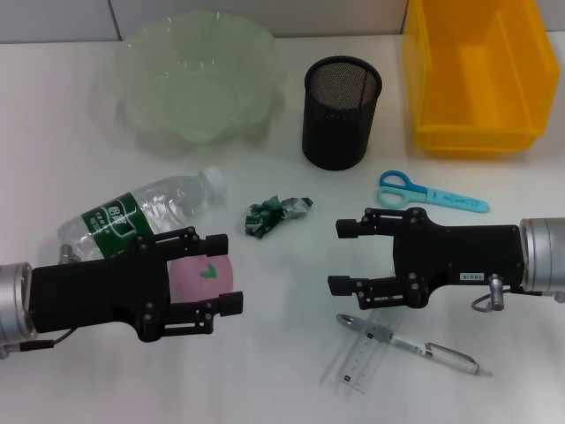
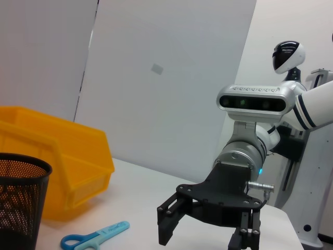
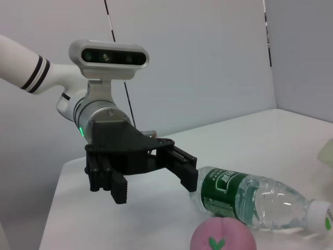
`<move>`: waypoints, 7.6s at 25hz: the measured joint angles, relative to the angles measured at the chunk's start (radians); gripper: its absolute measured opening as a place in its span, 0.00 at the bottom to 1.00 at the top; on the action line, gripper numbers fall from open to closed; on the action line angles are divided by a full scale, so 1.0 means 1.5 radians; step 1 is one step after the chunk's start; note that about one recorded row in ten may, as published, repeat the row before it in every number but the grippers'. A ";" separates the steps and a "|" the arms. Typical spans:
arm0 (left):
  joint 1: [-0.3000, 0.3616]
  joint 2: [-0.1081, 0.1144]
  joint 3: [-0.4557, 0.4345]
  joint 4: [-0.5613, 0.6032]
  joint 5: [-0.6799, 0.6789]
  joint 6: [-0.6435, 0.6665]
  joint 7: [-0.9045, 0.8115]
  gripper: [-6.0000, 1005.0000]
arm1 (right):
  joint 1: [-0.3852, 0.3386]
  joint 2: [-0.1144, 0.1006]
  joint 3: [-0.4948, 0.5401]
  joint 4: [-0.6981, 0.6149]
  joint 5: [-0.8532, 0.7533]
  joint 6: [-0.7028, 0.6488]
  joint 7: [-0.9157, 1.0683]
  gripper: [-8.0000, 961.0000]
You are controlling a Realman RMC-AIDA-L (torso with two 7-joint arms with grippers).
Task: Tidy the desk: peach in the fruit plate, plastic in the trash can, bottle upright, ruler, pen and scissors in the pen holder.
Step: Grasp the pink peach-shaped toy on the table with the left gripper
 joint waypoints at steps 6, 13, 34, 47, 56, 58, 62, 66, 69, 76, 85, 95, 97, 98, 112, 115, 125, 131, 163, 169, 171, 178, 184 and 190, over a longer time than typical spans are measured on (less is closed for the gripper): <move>0.000 0.000 0.000 0.000 0.000 0.002 0.000 0.78 | 0.000 0.000 -0.001 0.000 0.000 -0.001 0.000 0.82; 0.000 0.000 0.000 0.000 0.000 0.012 0.000 0.78 | 0.000 0.000 0.001 0.000 0.000 -0.001 0.000 0.82; -0.030 -0.008 -0.038 0.087 0.009 0.003 -0.080 0.78 | -0.010 0.001 0.004 -0.018 0.001 -0.002 -0.004 0.82; -0.049 -0.009 -0.072 0.217 0.147 -0.036 -0.227 0.78 | -0.011 0.002 0.004 -0.018 0.002 -0.002 -0.008 0.82; -0.071 -0.018 -0.089 0.325 0.270 -0.028 -0.335 0.78 | -0.011 0.001 0.005 -0.018 0.002 -0.001 -0.009 0.82; -0.074 -0.019 -0.089 0.332 0.282 -0.028 -0.343 0.78 | -0.011 0.001 0.005 -0.018 0.002 0.000 -0.009 0.82; -0.096 -0.028 -0.090 0.351 0.343 -0.027 -0.374 0.78 | -0.010 0.001 0.005 -0.018 0.002 0.003 -0.009 0.82; -0.118 -0.036 -0.091 0.355 0.396 -0.027 -0.393 0.78 | -0.008 0.001 0.005 -0.018 0.002 0.006 -0.009 0.82; -0.134 -0.040 -0.092 0.358 0.435 -0.027 -0.407 0.78 | -0.008 0.001 0.005 -0.018 0.003 0.007 -0.009 0.82; -0.159 -0.066 -0.092 0.429 0.547 -0.017 -0.457 0.78 | -0.008 0.001 0.005 -0.018 0.003 0.007 -0.009 0.82; -0.181 -0.086 -0.083 0.494 0.626 0.018 -0.499 0.78 | -0.011 0.002 0.005 -0.018 0.003 0.007 -0.009 0.82; -0.206 -0.088 -0.059 0.496 0.683 0.015 -0.527 0.78 | -0.011 0.002 0.006 -0.018 0.003 0.007 -0.009 0.82; -0.211 -0.088 -0.057 0.496 0.696 0.013 -0.533 0.78 | -0.011 0.002 0.006 -0.018 0.003 0.008 -0.009 0.82; -0.214 -0.088 -0.055 0.496 0.703 0.013 -0.537 0.78 | -0.011 0.002 0.006 -0.018 0.003 0.008 -0.009 0.82; -0.218 -0.089 -0.020 0.488 0.713 -0.012 -0.547 0.78 | -0.012 0.002 0.006 -0.017 0.003 0.008 -0.009 0.82; -0.217 -0.089 -0.008 0.486 0.713 -0.022 -0.547 0.77 | -0.011 0.002 0.006 -0.016 0.003 0.008 -0.009 0.82; -0.223 -0.090 0.017 0.452 0.736 -0.062 -0.547 0.75 | -0.008 0.002 0.006 -0.015 0.003 0.014 -0.009 0.82; -0.224 -0.090 0.032 0.441 0.739 -0.081 -0.547 0.74 | -0.006 0.002 0.006 -0.014 0.003 0.014 -0.009 0.82; -0.215 -0.090 0.082 0.451 0.747 -0.097 -0.560 0.67 | -0.006 0.002 0.006 -0.016 0.003 0.014 -0.009 0.82; -0.214 -0.090 0.088 0.456 0.747 -0.098 -0.563 0.58 | -0.006 0.002 0.006 -0.016 0.003 0.014 -0.009 0.82; -0.214 -0.090 0.088 0.461 0.747 -0.095 -0.563 0.50 | -0.006 0.002 0.006 -0.016 0.003 0.014 -0.009 0.82; -0.214 -0.090 0.088 0.462 0.745 -0.091 -0.564 0.35 | -0.008 0.002 0.006 -0.017 0.003 0.014 -0.009 0.82; -0.214 -0.090 0.086 0.462 0.743 -0.089 -0.564 0.32 | -0.008 0.002 0.006 -0.017 0.003 0.014 -0.009 0.82; -0.214 -0.090 0.086 0.462 0.743 -0.087 -0.563 0.28 | -0.008 0.002 0.006 -0.017 0.003 0.014 -0.009 0.82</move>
